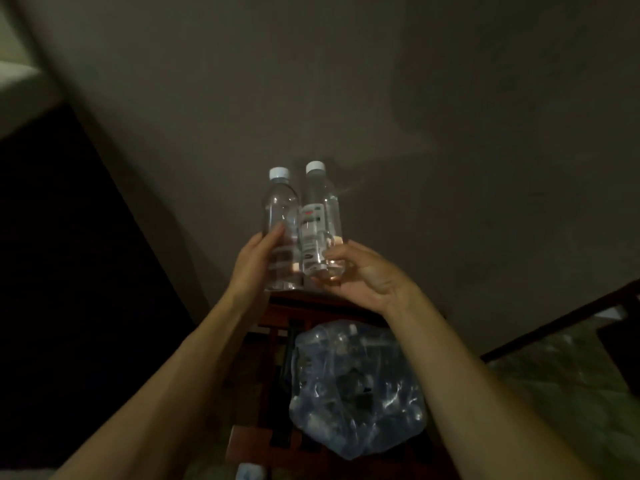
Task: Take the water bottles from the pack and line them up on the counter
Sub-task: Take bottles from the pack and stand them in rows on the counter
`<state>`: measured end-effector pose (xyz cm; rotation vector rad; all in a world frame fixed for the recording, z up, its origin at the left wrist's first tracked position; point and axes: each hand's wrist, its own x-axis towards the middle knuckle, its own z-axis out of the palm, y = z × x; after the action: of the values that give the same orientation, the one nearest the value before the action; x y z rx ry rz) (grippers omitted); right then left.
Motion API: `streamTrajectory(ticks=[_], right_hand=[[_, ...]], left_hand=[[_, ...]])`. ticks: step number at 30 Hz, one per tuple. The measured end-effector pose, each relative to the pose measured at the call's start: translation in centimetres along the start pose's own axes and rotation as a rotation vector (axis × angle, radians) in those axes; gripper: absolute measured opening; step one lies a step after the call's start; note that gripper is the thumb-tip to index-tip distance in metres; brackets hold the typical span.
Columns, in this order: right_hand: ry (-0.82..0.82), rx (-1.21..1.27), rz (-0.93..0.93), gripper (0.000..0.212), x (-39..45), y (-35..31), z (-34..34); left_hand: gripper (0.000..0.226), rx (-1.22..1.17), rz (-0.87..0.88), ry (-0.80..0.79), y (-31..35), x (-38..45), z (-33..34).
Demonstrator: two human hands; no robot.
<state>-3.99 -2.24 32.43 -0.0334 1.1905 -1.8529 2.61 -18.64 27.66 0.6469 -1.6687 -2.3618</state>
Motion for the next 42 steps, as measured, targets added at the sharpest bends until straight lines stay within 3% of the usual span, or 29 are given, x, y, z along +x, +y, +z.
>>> streamTrajectory(ticks=[4,9,12,17,26,31,35,42], right_hand=[[-0.007,-0.061,-0.026,0.050,0.1,-0.2,2.8],[-0.003,-0.222,-0.141,0.082,1.6,-0.6,6.0],[0.037,-0.351,-0.249,0.070,3.0,-1.3,8.6],[0.126,-0.378,-0.434,0.054,5.9,-1.6,14.3],[0.171,0.070,-0.614,0.028,11.9,1.5,23.7],[0.242,-0.022,-0.698,0.043,11.9,2.1,26.4],[0.252,-0.105,-0.719,0.037,11.1,1.0,28.6],[0.296,-0.355,-0.747,0.043,10.1,1.8,33.1]], left_hand=[[0.053,0.043,0.049,0.027,2.8,-1.5,-1.1],[0.053,0.102,0.196,0.040,6.5,-2.2,-2.7],[0.068,0.169,0.235,-0.004,9.0,-1.8,-4.1],[0.050,0.264,0.354,-0.001,14.6,-0.2,-7.8],[0.057,0.679,0.494,-0.097,24.9,2.3,-13.3],[0.041,0.560,0.460,-0.188,26.3,2.0,-16.4],[0.042,0.515,0.450,-0.238,27.3,1.2,-18.5],[0.048,0.464,0.541,-0.139,29.1,-2.3,-22.9]])
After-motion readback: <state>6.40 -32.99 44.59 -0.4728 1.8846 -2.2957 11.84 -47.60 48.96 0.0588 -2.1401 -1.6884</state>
